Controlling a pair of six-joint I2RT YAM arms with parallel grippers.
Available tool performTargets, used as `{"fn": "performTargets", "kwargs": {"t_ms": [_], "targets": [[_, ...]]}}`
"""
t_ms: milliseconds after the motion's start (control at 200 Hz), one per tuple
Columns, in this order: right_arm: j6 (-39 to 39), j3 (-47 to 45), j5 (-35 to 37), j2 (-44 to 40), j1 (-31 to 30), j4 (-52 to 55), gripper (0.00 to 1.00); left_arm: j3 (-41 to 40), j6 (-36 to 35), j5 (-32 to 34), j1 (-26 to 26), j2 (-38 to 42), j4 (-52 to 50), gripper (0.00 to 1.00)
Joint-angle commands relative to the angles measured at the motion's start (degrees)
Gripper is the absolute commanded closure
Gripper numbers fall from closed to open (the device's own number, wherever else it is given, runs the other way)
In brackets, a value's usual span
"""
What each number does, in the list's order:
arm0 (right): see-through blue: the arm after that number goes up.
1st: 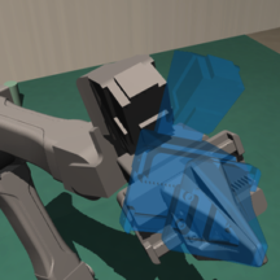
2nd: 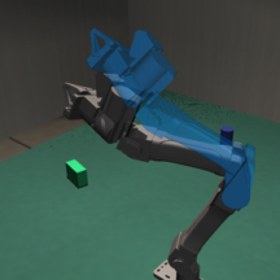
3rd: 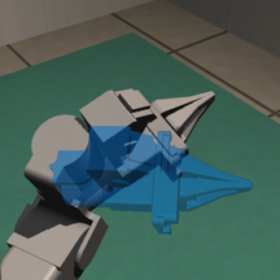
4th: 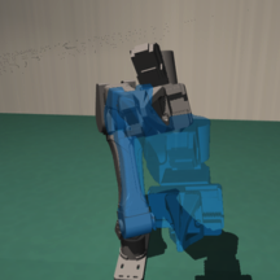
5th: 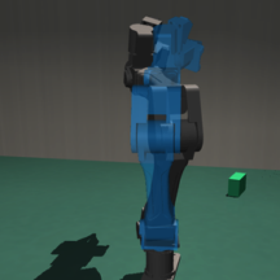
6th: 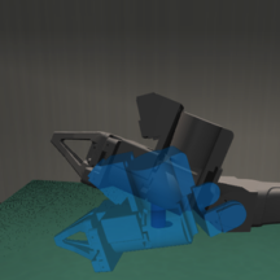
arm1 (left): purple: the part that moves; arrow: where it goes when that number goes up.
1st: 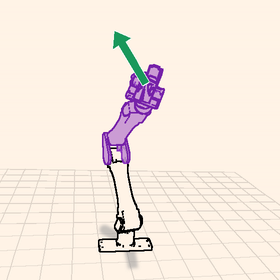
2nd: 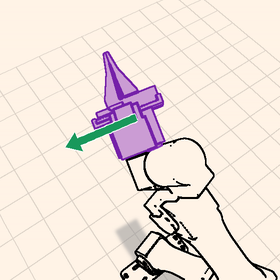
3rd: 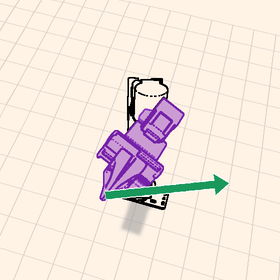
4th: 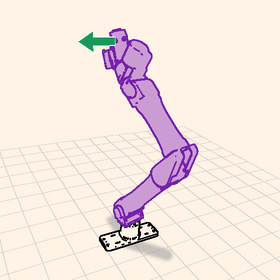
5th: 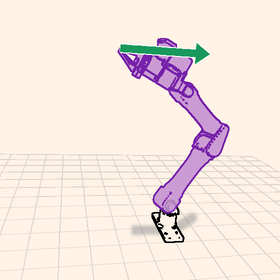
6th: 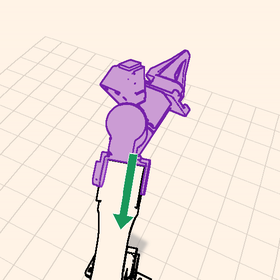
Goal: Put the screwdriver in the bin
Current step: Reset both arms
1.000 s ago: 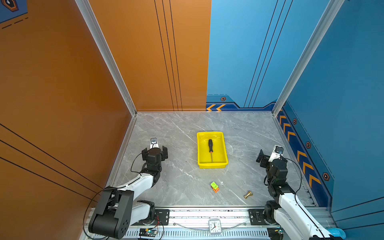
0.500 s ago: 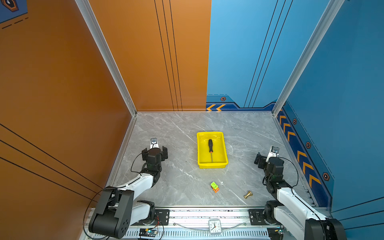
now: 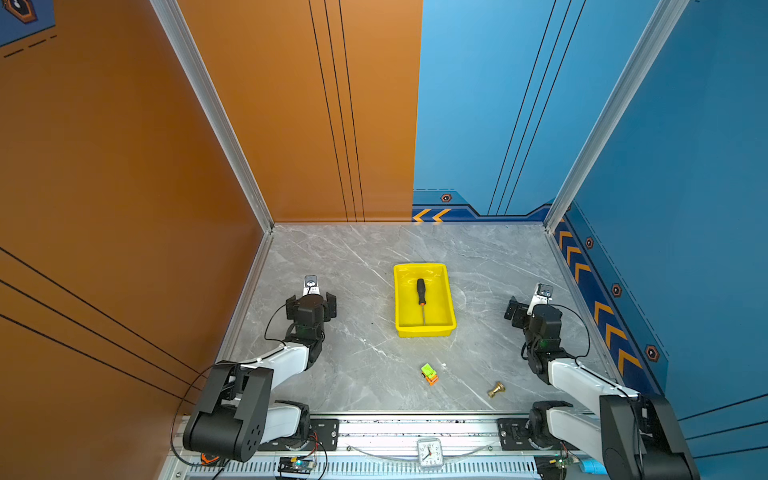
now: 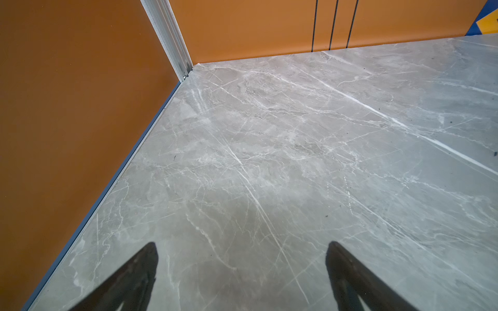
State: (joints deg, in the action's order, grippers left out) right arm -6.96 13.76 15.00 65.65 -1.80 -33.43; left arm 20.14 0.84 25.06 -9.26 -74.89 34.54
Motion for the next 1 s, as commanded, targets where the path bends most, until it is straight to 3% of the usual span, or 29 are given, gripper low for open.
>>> {"fn": "performTargets", "kwargs": {"t_ms": [0, 691, 936, 996], "targets": [[0.87, 1.88, -1.28, 1.82, -0.31, -3.49, 0.00, 1.48, -0.84, 0.15, 0.63, -1.21, 2.55, 0.02], [3.25, 4.98, -1.93, 19.16, -1.26, -20.41, 0.00, 3.04, -4.38, -1.50, 0.75, -10.98, 13.24, 0.02], [3.01, 5.25, 0.26, 23.14, -1.62, -23.68, 0.00, 3.07, -3.50, -2.23, 1.74, -11.59, 13.91, 0.02], [2.43, 6.79, 1.32, 22.87, -1.58, -20.34, 0.00, 3.18, -3.08, -2.69, 2.23, -11.83, 13.93, 0.02]]}}
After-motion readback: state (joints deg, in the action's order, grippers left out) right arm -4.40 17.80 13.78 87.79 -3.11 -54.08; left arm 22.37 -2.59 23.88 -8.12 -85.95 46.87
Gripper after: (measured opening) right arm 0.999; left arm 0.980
